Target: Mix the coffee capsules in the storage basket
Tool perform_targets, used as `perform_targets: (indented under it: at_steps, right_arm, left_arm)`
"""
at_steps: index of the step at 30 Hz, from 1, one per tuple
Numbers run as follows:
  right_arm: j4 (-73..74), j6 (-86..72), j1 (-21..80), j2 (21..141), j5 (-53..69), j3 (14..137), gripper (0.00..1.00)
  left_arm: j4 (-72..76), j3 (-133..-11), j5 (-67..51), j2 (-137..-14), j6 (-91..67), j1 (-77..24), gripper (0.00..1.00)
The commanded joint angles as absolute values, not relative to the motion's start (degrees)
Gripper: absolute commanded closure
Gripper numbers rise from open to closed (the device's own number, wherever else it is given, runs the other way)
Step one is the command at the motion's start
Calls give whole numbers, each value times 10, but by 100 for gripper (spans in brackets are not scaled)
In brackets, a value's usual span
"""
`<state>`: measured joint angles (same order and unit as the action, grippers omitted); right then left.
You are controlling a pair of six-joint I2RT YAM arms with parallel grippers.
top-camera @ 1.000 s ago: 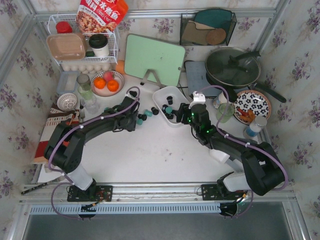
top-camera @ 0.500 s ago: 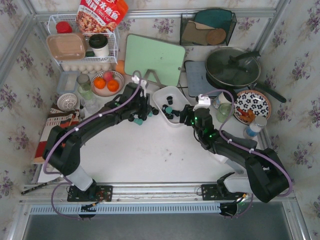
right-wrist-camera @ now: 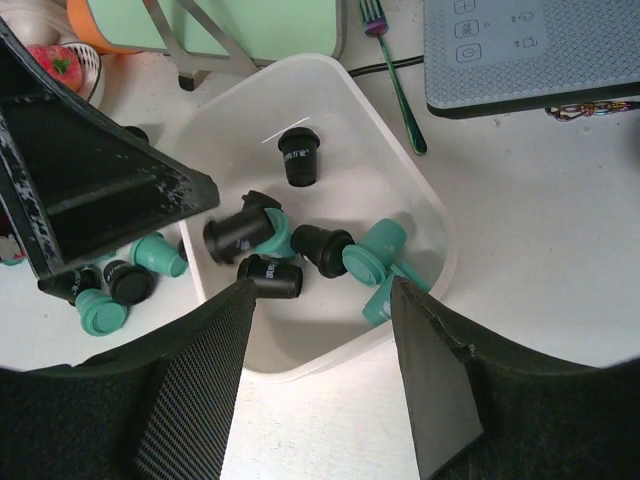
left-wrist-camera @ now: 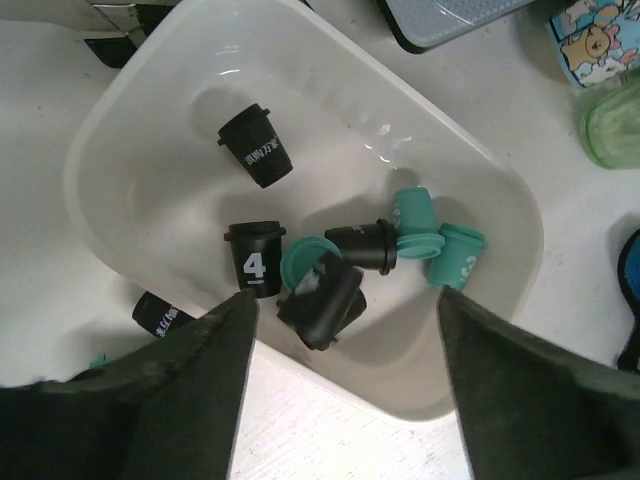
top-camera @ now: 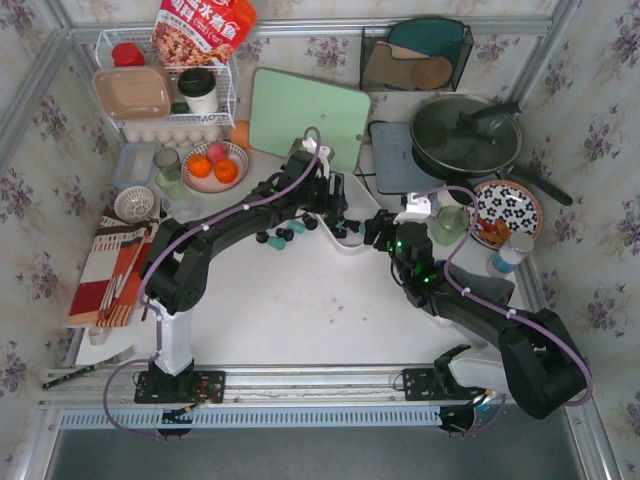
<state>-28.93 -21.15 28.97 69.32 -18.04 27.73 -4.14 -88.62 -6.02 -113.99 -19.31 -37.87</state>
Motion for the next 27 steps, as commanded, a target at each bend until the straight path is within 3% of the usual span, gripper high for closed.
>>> perform_targets:
  at_steps: [1, 2, 9, 18, 25, 27]
  right_arm:
    - [-311, -220, 290, 698, -181, 279, 36]
    - [-310, -219, 290, 699, -180, 280, 36]
    - [-309, -220, 290, 700, -176, 282, 36]
    - [-305, -218, 290, 713, -162, 289, 36]
    - [-305, -217, 290, 721, -159, 291, 36]
    - [-306, -216, 290, 725, -159, 292, 36]
  left_arm:
    - [-7, -893, -64, -1145, -172, -386, 7]
    - [-4, -891, -60, -1143, -171, -386, 0]
    - [21, -813, 21, -1069, -148, -392, 1]
    - [29, -641, 227, -902, -107, -391, 1]
    - [-41, -606, 199, -889, -116, -381, 0]
    - [-61, -606, 191, -905, -124, -380, 5]
